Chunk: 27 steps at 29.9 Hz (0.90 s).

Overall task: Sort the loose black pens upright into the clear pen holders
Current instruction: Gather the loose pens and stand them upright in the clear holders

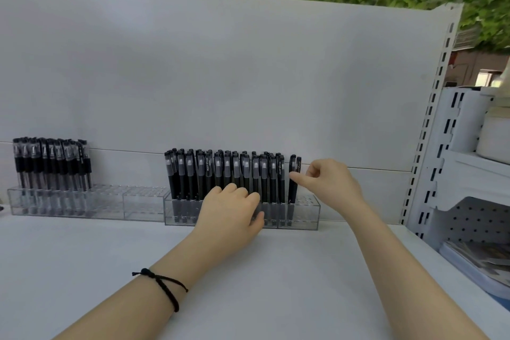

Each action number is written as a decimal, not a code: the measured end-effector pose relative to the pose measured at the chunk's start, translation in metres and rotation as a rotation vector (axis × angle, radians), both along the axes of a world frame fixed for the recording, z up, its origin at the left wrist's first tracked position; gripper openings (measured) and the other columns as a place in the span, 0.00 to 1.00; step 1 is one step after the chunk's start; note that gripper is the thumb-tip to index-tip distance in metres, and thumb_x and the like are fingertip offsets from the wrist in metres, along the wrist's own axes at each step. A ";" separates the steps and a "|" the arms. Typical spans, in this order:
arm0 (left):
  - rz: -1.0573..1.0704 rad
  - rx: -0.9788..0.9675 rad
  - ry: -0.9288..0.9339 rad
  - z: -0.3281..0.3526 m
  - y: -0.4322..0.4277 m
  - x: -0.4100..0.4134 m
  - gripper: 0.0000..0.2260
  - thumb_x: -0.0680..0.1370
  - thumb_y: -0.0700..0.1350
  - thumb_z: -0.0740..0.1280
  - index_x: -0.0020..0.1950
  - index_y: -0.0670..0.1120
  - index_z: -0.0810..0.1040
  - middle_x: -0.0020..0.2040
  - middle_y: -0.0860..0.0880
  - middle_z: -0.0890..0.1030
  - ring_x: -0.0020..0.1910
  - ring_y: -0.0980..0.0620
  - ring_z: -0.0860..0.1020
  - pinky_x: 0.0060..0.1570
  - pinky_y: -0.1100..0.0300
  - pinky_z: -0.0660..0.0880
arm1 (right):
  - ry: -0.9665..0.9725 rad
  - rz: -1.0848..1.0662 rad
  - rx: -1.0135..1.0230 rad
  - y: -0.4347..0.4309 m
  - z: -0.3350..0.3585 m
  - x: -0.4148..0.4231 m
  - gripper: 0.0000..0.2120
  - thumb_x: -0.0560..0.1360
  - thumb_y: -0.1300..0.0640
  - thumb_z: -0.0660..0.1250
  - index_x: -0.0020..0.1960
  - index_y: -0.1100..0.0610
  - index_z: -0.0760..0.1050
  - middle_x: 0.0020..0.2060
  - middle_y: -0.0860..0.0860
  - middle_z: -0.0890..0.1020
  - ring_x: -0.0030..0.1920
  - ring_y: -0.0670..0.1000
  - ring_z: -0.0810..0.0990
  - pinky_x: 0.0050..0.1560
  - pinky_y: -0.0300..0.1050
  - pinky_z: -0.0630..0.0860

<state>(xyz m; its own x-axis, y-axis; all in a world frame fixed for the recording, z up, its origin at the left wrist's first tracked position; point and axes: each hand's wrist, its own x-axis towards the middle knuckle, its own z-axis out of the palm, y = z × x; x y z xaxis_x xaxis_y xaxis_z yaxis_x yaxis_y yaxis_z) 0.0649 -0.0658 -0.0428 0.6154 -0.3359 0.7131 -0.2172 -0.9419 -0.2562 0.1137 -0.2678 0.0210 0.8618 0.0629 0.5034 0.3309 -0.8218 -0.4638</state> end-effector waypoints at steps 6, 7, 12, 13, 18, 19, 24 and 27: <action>0.155 -0.072 0.079 0.019 0.024 -0.018 0.10 0.80 0.53 0.56 0.41 0.50 0.66 0.35 0.53 0.70 0.38 0.50 0.68 0.39 0.56 0.60 | -0.138 0.251 -0.179 0.039 0.002 -0.034 0.13 0.77 0.44 0.62 0.38 0.50 0.73 0.31 0.43 0.76 0.34 0.43 0.74 0.36 0.44 0.72; 0.169 -0.072 0.098 0.021 0.035 -0.023 0.10 0.79 0.53 0.59 0.40 0.50 0.65 0.34 0.53 0.70 0.37 0.50 0.69 0.39 0.56 0.61 | -0.152 0.302 -0.223 0.050 0.000 -0.041 0.10 0.78 0.46 0.61 0.41 0.49 0.74 0.34 0.42 0.77 0.36 0.42 0.75 0.39 0.44 0.74; 0.315 0.053 0.139 0.018 0.124 -0.046 0.11 0.68 0.52 0.72 0.33 0.49 0.73 0.28 0.51 0.76 0.29 0.48 0.75 0.31 0.57 0.65 | -0.160 0.522 -0.376 0.103 -0.013 -0.061 0.10 0.80 0.50 0.60 0.58 0.50 0.74 0.50 0.44 0.78 0.48 0.45 0.76 0.50 0.43 0.76; 0.359 0.045 0.160 0.020 0.137 -0.055 0.09 0.72 0.53 0.69 0.37 0.49 0.76 0.32 0.50 0.79 0.34 0.47 0.78 0.34 0.56 0.68 | -0.166 0.541 -0.409 0.113 -0.014 -0.064 0.11 0.80 0.50 0.59 0.59 0.51 0.74 0.51 0.45 0.77 0.49 0.45 0.76 0.50 0.42 0.75; 0.429 -0.012 0.125 0.023 0.215 -0.086 0.09 0.75 0.54 0.64 0.43 0.49 0.76 0.38 0.51 0.80 0.40 0.46 0.78 0.38 0.55 0.64 | -0.200 0.592 -0.567 0.184 -0.025 -0.080 0.15 0.79 0.49 0.60 0.62 0.53 0.72 0.54 0.49 0.76 0.54 0.52 0.76 0.52 0.45 0.71; 0.406 0.020 0.127 0.021 0.234 -0.089 0.08 0.71 0.52 0.68 0.37 0.48 0.76 0.31 0.50 0.78 0.33 0.46 0.76 0.35 0.57 0.61 | -0.198 0.592 -0.582 0.201 -0.026 -0.083 0.16 0.79 0.48 0.59 0.64 0.53 0.71 0.57 0.49 0.76 0.57 0.52 0.75 0.54 0.46 0.70; 0.448 0.056 0.075 0.016 0.317 -0.106 0.10 0.72 0.53 0.68 0.37 0.49 0.74 0.31 0.51 0.76 0.31 0.48 0.73 0.34 0.58 0.61 | -0.182 0.569 -0.649 0.285 -0.033 -0.097 0.19 0.79 0.47 0.59 0.67 0.53 0.68 0.58 0.51 0.76 0.58 0.55 0.74 0.55 0.50 0.73; 0.485 0.047 0.097 0.018 0.356 -0.120 0.13 0.80 0.56 0.54 0.56 0.51 0.73 0.49 0.52 0.79 0.51 0.48 0.75 0.45 0.55 0.63 | -0.152 0.548 -0.680 0.334 -0.035 -0.104 0.17 0.80 0.47 0.58 0.63 0.56 0.69 0.55 0.53 0.76 0.55 0.57 0.75 0.52 0.51 0.72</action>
